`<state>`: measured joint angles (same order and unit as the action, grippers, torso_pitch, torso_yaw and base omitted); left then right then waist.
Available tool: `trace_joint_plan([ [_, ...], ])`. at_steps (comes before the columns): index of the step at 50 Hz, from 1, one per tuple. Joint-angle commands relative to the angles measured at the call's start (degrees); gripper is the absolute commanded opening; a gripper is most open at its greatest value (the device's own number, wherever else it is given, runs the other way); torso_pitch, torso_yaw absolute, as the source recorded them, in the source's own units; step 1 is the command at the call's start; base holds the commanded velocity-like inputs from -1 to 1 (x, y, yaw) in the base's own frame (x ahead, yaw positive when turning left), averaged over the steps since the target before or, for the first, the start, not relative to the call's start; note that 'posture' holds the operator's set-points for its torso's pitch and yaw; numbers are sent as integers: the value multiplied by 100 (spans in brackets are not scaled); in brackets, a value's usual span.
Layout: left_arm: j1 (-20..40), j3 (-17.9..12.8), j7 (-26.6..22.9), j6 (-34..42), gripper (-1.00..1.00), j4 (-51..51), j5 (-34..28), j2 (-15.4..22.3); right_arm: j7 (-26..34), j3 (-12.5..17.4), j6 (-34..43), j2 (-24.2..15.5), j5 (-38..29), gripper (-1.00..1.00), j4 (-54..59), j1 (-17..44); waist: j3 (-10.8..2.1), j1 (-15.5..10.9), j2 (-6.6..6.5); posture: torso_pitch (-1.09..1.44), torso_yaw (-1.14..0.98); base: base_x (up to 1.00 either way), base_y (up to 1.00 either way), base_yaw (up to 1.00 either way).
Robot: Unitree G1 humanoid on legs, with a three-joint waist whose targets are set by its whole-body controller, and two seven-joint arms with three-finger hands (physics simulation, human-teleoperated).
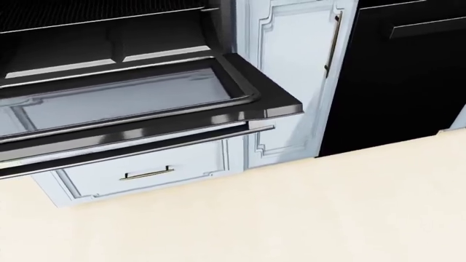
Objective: Close the oven door.
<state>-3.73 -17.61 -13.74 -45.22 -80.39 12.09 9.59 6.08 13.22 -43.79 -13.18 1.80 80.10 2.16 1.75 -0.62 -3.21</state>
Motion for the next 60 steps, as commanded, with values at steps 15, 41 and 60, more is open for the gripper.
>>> trace_joint_plan([
  [15,49,8,-58,-104,100,63,5,6,-74,97,-165,-167,61,100,-107,28,-7,159,696,0,0,0,20,0],
  [41,72,22,-42,-101,100,65,-25,7,-5,105,-186,-157,110,100,-109,49,-56,102,899,0,0,0,20,0],
  [60,55,28,-52,-102,100,64,-3,9,-15,97,-178,-163,110,100,-110,53,-16,45,74,0,0,0,20,0],
])
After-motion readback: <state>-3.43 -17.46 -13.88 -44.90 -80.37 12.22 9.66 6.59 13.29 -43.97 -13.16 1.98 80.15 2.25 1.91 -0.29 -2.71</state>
